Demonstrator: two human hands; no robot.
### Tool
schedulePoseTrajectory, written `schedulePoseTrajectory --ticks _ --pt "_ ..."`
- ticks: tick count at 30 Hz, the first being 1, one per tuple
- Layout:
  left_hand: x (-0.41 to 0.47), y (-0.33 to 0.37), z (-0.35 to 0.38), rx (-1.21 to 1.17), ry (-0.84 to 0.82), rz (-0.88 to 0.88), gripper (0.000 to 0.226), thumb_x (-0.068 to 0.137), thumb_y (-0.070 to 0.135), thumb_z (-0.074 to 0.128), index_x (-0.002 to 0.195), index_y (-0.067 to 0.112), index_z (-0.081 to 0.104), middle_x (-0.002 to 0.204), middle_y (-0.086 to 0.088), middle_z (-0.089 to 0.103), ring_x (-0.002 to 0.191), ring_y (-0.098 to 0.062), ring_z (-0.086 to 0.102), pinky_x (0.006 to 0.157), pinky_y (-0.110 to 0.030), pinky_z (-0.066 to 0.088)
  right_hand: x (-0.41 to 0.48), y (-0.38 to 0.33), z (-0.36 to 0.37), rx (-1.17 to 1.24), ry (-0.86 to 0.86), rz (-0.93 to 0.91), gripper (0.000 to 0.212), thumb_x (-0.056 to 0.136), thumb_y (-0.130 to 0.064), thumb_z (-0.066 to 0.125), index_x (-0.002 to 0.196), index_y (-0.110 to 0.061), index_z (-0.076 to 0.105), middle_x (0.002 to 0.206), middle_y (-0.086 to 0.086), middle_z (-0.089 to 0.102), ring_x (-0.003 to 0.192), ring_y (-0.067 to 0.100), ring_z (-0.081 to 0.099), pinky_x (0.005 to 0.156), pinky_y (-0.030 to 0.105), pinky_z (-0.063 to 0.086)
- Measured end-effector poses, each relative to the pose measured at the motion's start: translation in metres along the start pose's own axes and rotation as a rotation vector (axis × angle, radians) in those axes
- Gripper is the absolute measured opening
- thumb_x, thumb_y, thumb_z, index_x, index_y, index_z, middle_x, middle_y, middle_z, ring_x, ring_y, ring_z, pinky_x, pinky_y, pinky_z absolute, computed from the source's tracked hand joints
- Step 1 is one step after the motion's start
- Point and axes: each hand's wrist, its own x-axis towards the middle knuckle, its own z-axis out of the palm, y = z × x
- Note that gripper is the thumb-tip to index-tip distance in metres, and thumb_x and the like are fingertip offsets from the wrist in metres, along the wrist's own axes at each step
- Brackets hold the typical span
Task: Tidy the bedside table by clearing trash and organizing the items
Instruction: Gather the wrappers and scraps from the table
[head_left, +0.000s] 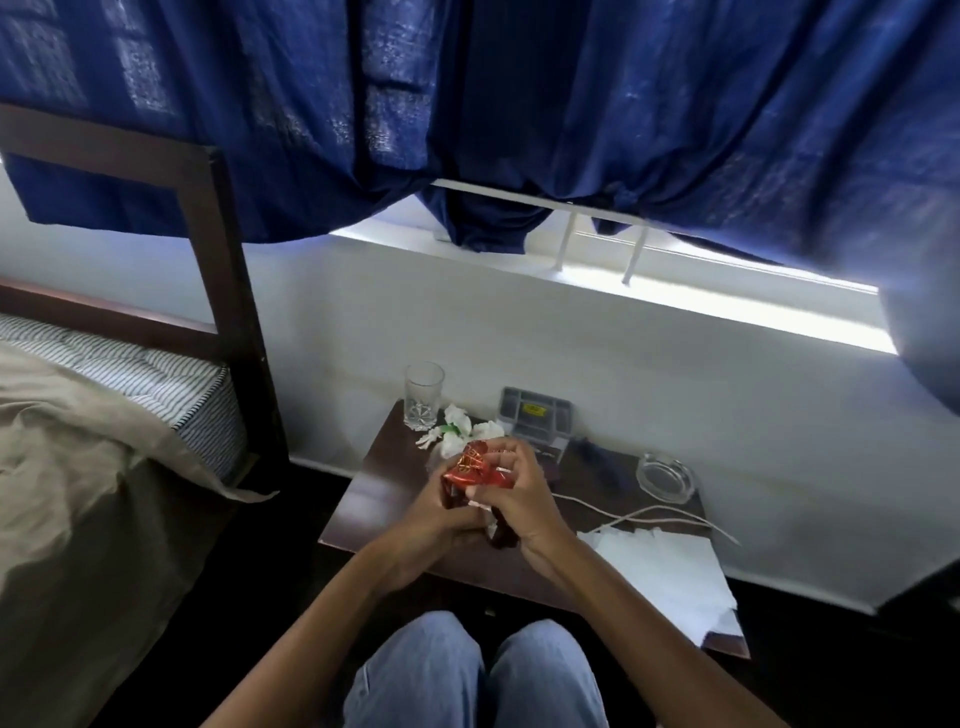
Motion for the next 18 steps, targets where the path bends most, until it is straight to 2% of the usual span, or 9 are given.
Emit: schedulePoseTrajectory --ticks 2,4,6,8,10,12,13,15,18 --pt "-0.002 -0.004 0.021 0.157 0.010 0.053 0.074 0.075 -0.010 0.065 0.129 0.034 0.039 0.117 -0.009 0.062 0.100 -0.018 0.065 0.075 -0.026 0.054 -0.011 0.002 -0.019 0.004 0.014 0.019 0.047 0.072 0.009 0.069 0.104 -0.018 0.049 0.110 0.009 0.058 0.101 0.019 0.058 0.073 0.023 0.052" --pt "-0.002 -0.012 0.043 0.291 0.008 0.092 0.071 0.076 -0.005 0.065 0.133 0.024 0.035 0.117 -0.005 0.059 0.098 -0.010 0.062 0.071 -0.017 0.052 -0.024 0.006 -0.040 -0.007 0.044 0.037 0.046 0.073 0.006 0.070 0.106 -0.016 0.047 0.108 0.008 0.057 0.098 0.017 0.057 0.069 0.020 0.050" --pt "-0.003 -0.021 0.066 0.392 0.009 0.104 0.054 0.083 -0.001 0.058 0.128 0.022 0.038 0.114 -0.001 0.057 0.098 -0.005 0.059 0.070 -0.013 0.051 -0.038 0.011 -0.065 0.009 0.077 0.055 0.045 0.074 0.007 0.070 0.107 -0.014 0.047 0.103 0.010 0.057 0.094 0.018 0.058 0.073 0.024 0.051" --pt "0.001 -0.034 0.085 0.463 0.079 0.080 0.039 0.087 0.001 0.052 0.119 0.022 0.045 0.114 -0.005 0.059 0.096 -0.010 0.058 0.072 -0.014 0.049 -0.057 0.019 -0.094 0.058 0.083 0.091 0.047 0.074 0.014 0.065 0.106 -0.017 0.049 0.099 0.011 0.058 0.089 0.019 0.059 0.078 0.031 0.050" --pt "0.007 -0.050 0.100 0.513 0.142 0.045 0.033 0.086 -0.002 0.047 0.113 0.016 0.052 0.113 -0.012 0.061 0.096 -0.015 0.057 0.077 -0.019 0.048 -0.079 0.028 -0.124 -0.040 0.082 0.084 0.054 0.073 0.014 0.065 0.110 -0.022 0.052 0.108 0.006 0.060 0.096 0.017 0.057 0.084 0.029 0.048" --pt "0.010 -0.066 0.117 0.533 0.122 -0.007 0.033 0.086 -0.005 0.044 0.114 0.010 0.054 0.111 -0.012 0.062 0.097 -0.016 0.056 0.081 -0.021 0.046 -0.103 0.038 -0.151 -0.263 0.121 0.059 0.060 0.072 0.003 0.072 0.118 -0.028 0.051 0.123 -0.008 0.052 0.111 0.013 0.049 0.086 0.021 0.045" --pt "0.010 -0.074 0.128 0.535 0.088 -0.033 0.033 0.087 -0.005 0.042 0.114 0.009 0.054 0.108 -0.010 0.061 0.096 -0.015 0.055 0.078 -0.017 0.045 -0.115 0.043 -0.163 -0.303 0.135 0.065 0.062 0.072 -0.002 0.075 0.123 -0.029 0.050 0.127 -0.013 0.048 0.115 0.011 0.045 0.085 0.019 0.044" --pt "0.007 -0.088 0.154 0.547 0.016 -0.074 0.033 0.087 -0.006 0.040 0.113 0.010 0.054 0.100 -0.004 0.059 0.090 -0.012 0.054 0.065 -0.005 0.043 -0.137 0.055 -0.184 -0.247 0.132 0.119 0.069 0.071 -0.010 0.080 0.131 -0.025 0.049 0.133 -0.011 0.047 0.118 0.011 0.049 0.087 0.017 0.048" --pt "0.003 -0.114 0.193 0.572 -0.066 -0.132 0.031 0.088 -0.005 0.038 0.113 0.010 0.048 0.097 -0.003 0.054 0.082 -0.008 0.052 0.057 -0.005 0.043 -0.168 0.070 -0.208 -0.215 0.182 0.178 0.069 0.068 -0.013 0.082 0.130 -0.022 0.054 0.127 0.000 0.055 0.110 0.014 0.060 0.093 0.027 0.051"
